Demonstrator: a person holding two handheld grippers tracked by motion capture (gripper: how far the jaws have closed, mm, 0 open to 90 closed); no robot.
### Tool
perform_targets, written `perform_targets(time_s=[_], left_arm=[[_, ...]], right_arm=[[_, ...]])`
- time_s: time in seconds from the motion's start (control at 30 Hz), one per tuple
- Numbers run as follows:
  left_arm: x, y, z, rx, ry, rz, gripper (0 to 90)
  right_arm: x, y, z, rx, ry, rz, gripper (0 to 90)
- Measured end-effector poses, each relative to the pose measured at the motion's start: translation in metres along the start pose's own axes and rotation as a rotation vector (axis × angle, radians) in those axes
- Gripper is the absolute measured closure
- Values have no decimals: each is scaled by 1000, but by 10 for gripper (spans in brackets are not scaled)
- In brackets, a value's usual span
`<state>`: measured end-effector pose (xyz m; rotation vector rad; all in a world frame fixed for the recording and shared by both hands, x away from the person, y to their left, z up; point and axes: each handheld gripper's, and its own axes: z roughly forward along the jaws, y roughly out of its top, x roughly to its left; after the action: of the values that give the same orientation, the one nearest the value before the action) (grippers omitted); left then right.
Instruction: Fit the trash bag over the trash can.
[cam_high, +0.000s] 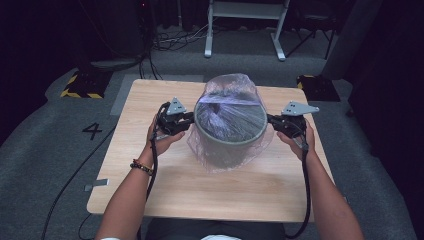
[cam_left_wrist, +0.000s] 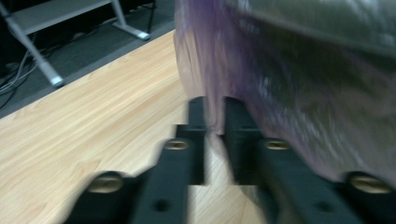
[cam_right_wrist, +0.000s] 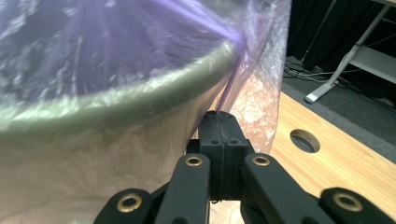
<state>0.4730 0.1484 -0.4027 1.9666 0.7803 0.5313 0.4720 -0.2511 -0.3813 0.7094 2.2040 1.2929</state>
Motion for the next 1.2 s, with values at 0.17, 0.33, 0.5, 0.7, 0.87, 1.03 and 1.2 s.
perform_targets(time_s=[0.17, 0.33, 0.5, 0.7, 0.87, 1.03, 1.2], left_arm=[[-6, -12, -29, -75, -82, -19, 346], [-30, -32, -56, -110, -171, 21, 200], [-67, -41, -57, -79, -201, 49, 167], [-93, -42, -28, 58, -177, 131, 405], [-95, -43, -12, 99, -158, 159, 737], [-91, -46, -7, 114, -166, 173, 900], [-88, -47, -9, 120, -163, 182, 900]], right_arm=[[3, -3, -16, -38, 15, 5, 900], [7, -8, -28, -64, 34, 18, 900], [17, -12, -37, -61, 67, 6, 900], [25, -13, -43, -85, 98, 6, 900], [32, -18, -51, -96, 117, -2, 853], [35, -11, -69, -149, 98, -4, 547], [39, 9, -82, -203, 54, -34, 420]])
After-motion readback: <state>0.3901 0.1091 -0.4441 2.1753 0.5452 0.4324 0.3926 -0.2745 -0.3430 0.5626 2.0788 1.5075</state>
